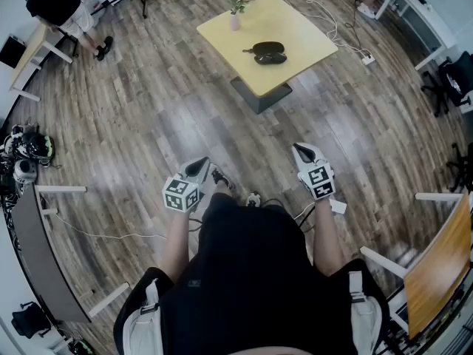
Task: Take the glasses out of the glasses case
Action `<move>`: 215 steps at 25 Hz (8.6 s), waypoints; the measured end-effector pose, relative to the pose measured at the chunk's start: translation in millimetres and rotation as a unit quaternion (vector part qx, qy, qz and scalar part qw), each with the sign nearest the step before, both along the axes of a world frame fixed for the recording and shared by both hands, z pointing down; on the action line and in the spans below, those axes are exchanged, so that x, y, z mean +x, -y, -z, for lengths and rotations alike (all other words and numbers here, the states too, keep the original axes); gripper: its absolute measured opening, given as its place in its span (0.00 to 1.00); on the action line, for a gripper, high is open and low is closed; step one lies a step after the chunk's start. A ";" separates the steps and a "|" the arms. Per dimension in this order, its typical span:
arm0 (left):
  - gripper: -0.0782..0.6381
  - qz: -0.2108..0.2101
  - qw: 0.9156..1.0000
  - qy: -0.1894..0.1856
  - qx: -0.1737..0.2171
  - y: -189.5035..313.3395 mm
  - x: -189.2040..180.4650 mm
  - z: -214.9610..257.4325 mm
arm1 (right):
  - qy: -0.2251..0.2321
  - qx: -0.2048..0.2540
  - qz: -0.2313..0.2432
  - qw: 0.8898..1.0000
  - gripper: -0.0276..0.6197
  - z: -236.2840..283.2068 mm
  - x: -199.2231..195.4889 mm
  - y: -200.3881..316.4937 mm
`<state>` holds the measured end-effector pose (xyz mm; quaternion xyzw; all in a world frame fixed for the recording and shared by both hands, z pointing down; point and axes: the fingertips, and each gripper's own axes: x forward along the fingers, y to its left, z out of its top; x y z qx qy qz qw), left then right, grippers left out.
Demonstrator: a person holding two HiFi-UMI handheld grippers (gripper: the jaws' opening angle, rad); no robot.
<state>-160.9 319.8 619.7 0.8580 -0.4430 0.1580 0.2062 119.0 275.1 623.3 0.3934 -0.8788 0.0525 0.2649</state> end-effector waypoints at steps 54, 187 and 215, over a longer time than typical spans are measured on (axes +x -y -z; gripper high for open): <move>0.12 -0.039 0.999 -0.030 0.001 231.8 -10.5 9.2 | -0.017 -0.004 -0.034 0.999 0.05 13.9 -27.3 208.0; 0.13 0.161 0.983 -0.060 -0.072 560.4 88.2 -47.2 | -0.206 -0.189 0.363 0.889 0.13 -180.6 -27.1 570.6; 0.13 0.184 0.980 -0.043 -0.065 551.0 51.1 -46.2 | -0.236 -0.190 0.378 0.875 0.07 -201.6 -43.9 570.3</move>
